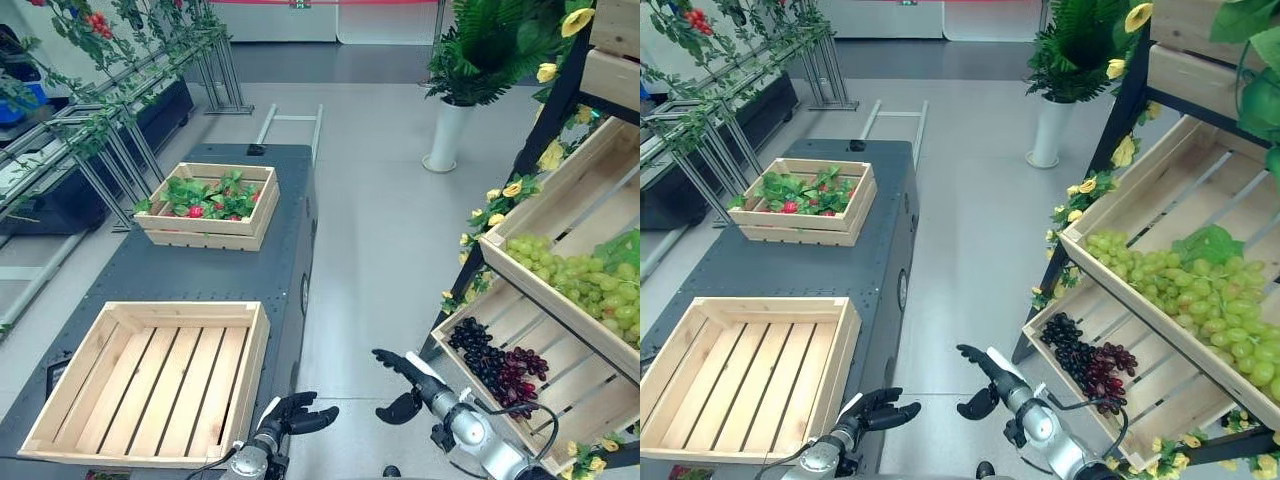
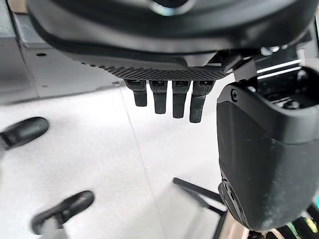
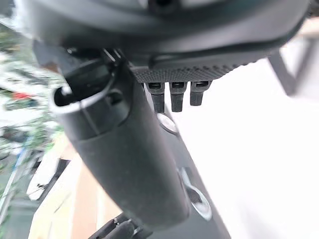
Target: Pick up the fruits from the basket on one side to the basket on the other side
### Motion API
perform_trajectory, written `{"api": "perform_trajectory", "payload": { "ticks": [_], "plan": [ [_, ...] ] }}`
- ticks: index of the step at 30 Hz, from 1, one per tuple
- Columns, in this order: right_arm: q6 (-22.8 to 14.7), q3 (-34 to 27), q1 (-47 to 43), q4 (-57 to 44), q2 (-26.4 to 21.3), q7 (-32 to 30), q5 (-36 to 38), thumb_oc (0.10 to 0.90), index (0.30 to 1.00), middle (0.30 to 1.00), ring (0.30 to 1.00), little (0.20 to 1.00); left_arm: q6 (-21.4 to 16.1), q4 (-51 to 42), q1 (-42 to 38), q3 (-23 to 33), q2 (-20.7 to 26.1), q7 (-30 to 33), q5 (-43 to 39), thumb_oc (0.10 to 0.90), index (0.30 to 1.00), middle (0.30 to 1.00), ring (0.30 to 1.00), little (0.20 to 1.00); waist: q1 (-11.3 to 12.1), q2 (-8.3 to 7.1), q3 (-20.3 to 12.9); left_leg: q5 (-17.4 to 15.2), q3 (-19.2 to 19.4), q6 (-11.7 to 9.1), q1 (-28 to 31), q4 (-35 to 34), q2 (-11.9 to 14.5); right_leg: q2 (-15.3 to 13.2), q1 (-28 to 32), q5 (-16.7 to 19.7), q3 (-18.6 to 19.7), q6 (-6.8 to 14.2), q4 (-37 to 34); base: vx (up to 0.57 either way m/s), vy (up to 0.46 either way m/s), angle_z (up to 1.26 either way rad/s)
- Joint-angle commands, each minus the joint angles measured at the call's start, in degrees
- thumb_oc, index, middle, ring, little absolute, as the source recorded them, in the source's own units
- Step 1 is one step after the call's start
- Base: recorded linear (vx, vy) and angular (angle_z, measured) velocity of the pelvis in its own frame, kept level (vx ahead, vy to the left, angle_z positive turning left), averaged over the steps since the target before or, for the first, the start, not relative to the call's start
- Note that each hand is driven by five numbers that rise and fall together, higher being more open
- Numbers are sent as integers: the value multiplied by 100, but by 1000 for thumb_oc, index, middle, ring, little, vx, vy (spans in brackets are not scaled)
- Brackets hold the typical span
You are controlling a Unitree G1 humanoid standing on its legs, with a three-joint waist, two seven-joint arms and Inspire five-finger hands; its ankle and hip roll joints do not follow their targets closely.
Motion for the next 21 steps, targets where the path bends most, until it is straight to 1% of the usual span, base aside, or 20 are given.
{"api": "perform_trajectory", "payload": {
  "ticks": [1,2,4,7,10,12,14,16,19,21],
  "plan": [
    [-24,-262,-410,154,332,176,633,800,900,900,900,900,-389,397,-584,-348,-87,-197,558,800,900,900,900,900,122,-45,102,-517,-111,172,97,55,-286,-91,272,-161,-204,4,35,-2,-12,18],
    [116,-296,-400,335,427,243,790,800,900,900,900,900,-405,438,-585,-412,-90,-191,647,800,900,900,900,900,133,-27,105,-514,-135,173,94,55,-291,-94,286,-175,-220,-4,35,6,-6,18],
    [364,-379,-385,791,637,286,1236,800,900,900,900,900,-409,504,-617,-475,-89,-211,526,800,900,900,900,900,160,17,107,-509,-207,177,92,55,-308,-99,328,-212,-261,-22,35,10,-4,27],
    [543,-523,-336,1256,823,297,1533,800,900,900,900,900,-312,587,-652,-441,-105,-190,469,800,900,900,900,900,194,55,114,-469,-302,164,75,55,-317,-104,362,-230,-318,-47,35,3,-6,14],
    [663,-638,-381,1747,962,213,1674,800,900,900,900,900,-184,739,-685,-452,-164,-190,583,800,900,900,900,900,242,61,112,-447,-367,148,52,55,-319,-104,376,-255,-380,-63,35,-11,-12,13],
    [693,-665,-401,1933,991,210,1726,800,900,900,900,900,-179,795,-687,-472,-183,-177,577,800,900,900,900,900,248,59,104,-444,-375,144,48,55,-315,-101,377,-260,-385,-68,35,-10,-6,17],
    [741,-897,-443,2646,1084,334,1978,800,900,900,900,900,-206,959,-694,-447,-256,-179,576,800,900,900,900,900,280,54,72,-440,-408,132,52,55,-303,-83,397,-283,-384,-94,35,-1,-1,8],
    [714,-1024,-451,2931,1123,369,1987,800,900,900,900,900,-264,1017,-690,-438,-297,-206,628,800,900,900,900,900,282,51,41,-440,-409,130,66,55,-295,-67,410,-284,-354,-107,35,29,9,2],
    [656,-1196,-410,3110,1133,420,2131,800,900,900,900,900,-289,1026,-680,-451,-307,-256,636,800,900,900,900,900,267,48,13,-448,-400,125,94,55,-288,-50,429,-279,-310,-109,35,48,10,0],
    [602,-1282,-385,3192,1134,461,2098,800,900,900,900,900,-328,1038,-662,-420,-299,-266,580,800,900,900,900,900,247,46,-2,-455,-382,129,103,55,-287,-39,430,-276,-270,-110,35,36,7,0]
  ]
}}
